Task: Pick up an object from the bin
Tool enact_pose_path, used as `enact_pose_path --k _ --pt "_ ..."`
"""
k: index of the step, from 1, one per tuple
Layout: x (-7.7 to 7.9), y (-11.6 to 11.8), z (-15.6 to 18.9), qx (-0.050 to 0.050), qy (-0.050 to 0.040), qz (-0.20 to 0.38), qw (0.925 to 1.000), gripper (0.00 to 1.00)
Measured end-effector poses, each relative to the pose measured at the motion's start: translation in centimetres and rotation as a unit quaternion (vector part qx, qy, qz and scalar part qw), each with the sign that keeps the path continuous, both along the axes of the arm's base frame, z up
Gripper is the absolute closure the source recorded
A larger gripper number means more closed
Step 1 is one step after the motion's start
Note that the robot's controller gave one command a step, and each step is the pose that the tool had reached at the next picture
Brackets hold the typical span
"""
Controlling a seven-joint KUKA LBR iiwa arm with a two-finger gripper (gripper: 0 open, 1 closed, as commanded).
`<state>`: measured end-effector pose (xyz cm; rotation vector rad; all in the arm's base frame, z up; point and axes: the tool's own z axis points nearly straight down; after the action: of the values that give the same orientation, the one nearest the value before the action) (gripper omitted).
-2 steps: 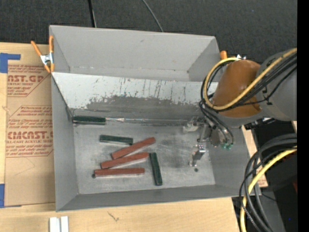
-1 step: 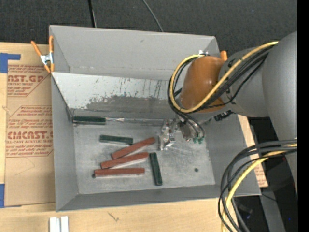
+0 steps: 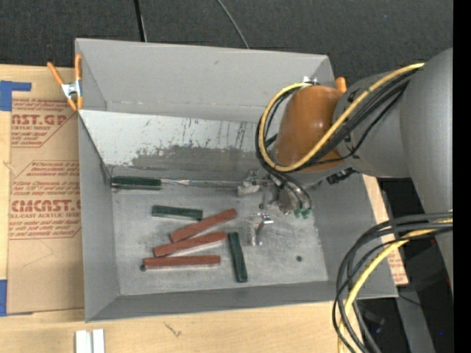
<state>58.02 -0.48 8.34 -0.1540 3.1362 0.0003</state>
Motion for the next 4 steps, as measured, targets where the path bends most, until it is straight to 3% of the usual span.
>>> enact_pose_path --k 1,2,3,4 --pt "0.0 0.0 0.0 0.000 0.0000 0.000 1.0000 0.00" --pt "-1.2 4.8 -0.6 0.001 -0.0108 -0.006 0.9999 1.00" --pt "-1.2 4.8 -0.6 0.001 -0.0108 -0.006 0.9999 1.00" --pt "-0.7 6.2 -0.6 -0.005 -0.0072 0.039 0.9992 1.00"
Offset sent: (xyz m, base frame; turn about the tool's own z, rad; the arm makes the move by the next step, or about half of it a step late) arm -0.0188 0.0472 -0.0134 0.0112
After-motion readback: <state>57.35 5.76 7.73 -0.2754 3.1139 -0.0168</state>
